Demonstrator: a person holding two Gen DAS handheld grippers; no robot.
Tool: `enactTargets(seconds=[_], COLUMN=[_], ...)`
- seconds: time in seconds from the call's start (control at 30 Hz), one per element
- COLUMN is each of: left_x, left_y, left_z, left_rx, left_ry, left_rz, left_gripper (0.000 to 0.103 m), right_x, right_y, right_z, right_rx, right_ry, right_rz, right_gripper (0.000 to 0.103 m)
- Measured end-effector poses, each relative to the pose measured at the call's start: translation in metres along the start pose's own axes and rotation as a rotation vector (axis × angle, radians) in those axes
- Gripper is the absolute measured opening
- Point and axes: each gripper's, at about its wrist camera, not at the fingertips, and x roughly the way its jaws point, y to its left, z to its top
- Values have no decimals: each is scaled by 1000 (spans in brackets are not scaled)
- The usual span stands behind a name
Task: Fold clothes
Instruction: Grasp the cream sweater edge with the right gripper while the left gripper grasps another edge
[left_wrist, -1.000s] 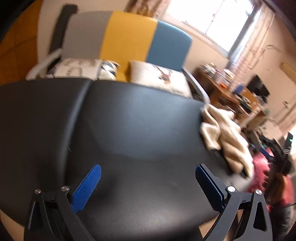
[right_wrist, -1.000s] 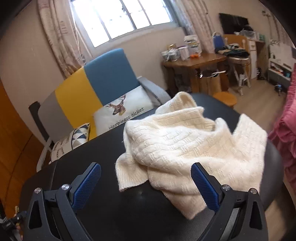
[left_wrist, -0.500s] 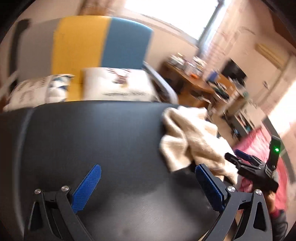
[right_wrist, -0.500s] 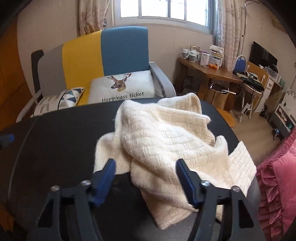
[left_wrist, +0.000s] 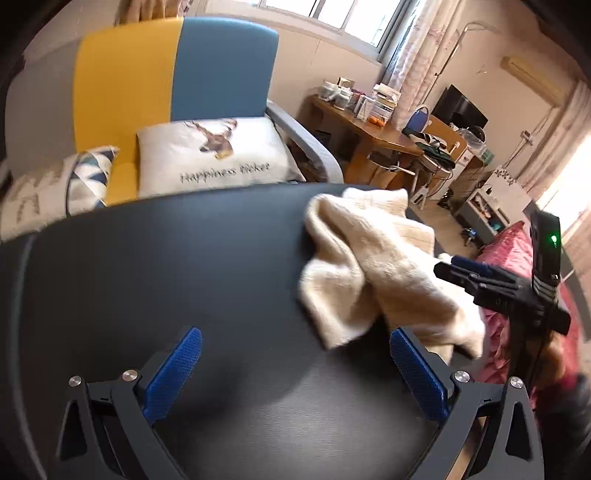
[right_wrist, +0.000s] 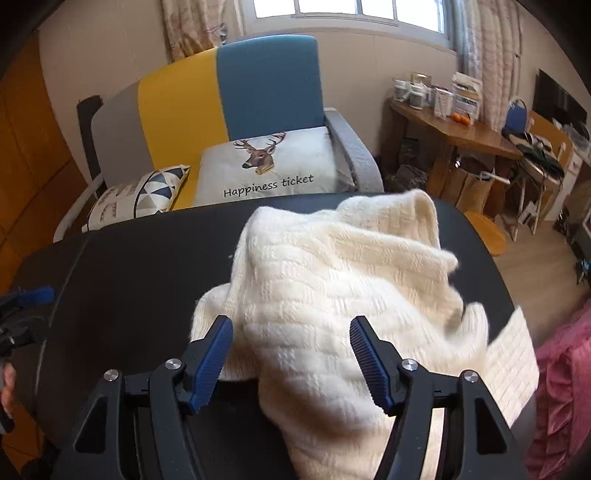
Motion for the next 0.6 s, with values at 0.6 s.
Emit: enactTargets(seconds=[0.6], left_x=[159], left_y=[-77], left_z=[80], left_rx=[-71], left_ry=[319], left_rz=[-227], left_gripper=[103], right_x=[12], right_y=[-61], right_z=[-72], right_rx=[-18], right_ry=[143], right_rz=[-100], right_gripper=[67])
